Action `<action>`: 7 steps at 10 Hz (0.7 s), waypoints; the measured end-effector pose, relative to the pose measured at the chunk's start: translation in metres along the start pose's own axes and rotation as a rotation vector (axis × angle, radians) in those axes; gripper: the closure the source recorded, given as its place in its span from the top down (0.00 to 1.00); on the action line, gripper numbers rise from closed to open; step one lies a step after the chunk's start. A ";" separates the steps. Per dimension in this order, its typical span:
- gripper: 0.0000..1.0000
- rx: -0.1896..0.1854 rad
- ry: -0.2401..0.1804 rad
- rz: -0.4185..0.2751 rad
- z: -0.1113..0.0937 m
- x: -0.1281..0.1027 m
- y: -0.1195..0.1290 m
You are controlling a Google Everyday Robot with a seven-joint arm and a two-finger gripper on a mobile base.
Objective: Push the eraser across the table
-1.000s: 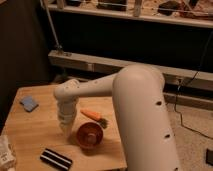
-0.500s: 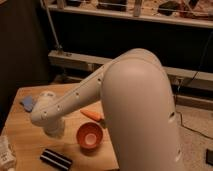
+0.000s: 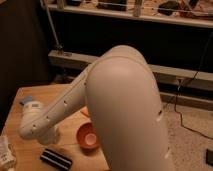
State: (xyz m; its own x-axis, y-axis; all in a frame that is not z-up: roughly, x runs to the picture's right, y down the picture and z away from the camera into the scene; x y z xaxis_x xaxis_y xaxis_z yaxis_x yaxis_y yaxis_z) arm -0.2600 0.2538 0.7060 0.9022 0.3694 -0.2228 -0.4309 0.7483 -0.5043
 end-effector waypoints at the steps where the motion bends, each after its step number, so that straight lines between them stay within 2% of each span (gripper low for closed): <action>1: 0.00 0.002 0.004 0.002 0.003 0.000 0.002; 7: 0.00 0.011 0.035 -0.002 0.029 0.007 0.004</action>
State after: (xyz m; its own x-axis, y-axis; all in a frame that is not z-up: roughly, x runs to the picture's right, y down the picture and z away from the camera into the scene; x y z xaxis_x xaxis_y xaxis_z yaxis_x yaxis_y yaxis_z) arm -0.2559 0.2757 0.7262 0.9030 0.3485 -0.2511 -0.4292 0.7552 -0.4954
